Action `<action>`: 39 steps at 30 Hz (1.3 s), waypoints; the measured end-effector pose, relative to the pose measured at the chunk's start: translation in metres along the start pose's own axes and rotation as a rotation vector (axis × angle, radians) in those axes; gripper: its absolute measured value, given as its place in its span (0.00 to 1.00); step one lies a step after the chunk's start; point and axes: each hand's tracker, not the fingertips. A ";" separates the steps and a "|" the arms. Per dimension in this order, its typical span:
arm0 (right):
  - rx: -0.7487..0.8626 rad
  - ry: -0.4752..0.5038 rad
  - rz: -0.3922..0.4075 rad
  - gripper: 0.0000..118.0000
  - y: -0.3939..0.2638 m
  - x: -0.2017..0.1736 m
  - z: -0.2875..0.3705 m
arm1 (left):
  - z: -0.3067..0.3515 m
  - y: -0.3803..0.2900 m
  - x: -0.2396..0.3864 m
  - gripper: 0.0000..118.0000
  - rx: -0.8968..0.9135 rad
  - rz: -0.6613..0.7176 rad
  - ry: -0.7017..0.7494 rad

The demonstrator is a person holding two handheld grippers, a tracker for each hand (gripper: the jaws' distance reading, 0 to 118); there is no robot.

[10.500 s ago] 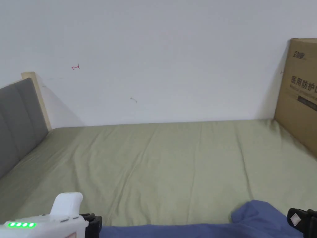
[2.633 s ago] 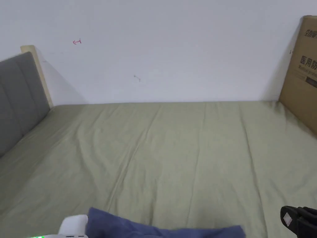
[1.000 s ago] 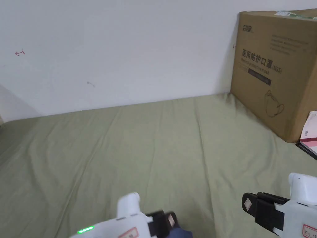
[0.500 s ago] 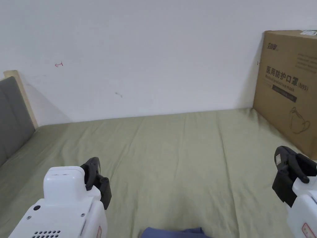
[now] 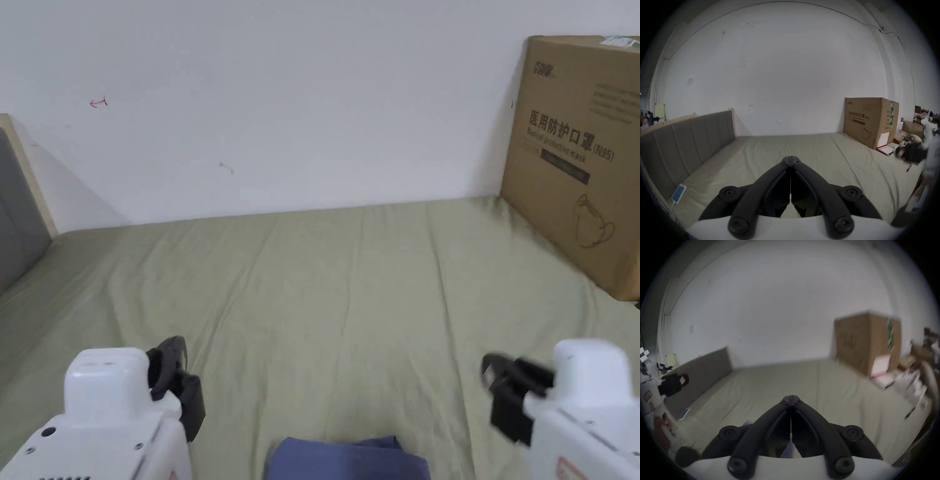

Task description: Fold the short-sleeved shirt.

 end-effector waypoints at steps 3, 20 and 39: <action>-0.424 0.201 -0.124 0.00 -0.046 0.011 -0.061 | -0.006 -0.019 -0.013 0.00 -0.103 0.058 -0.038; -0.683 0.175 -0.203 0.00 -0.110 0.030 -0.115 | -0.151 -0.205 -0.086 1.00 -0.892 1.009 -0.825; -0.586 0.214 -0.210 0.00 -0.083 0.019 -0.091 | -0.148 -0.181 -0.022 0.20 -0.898 0.738 -0.797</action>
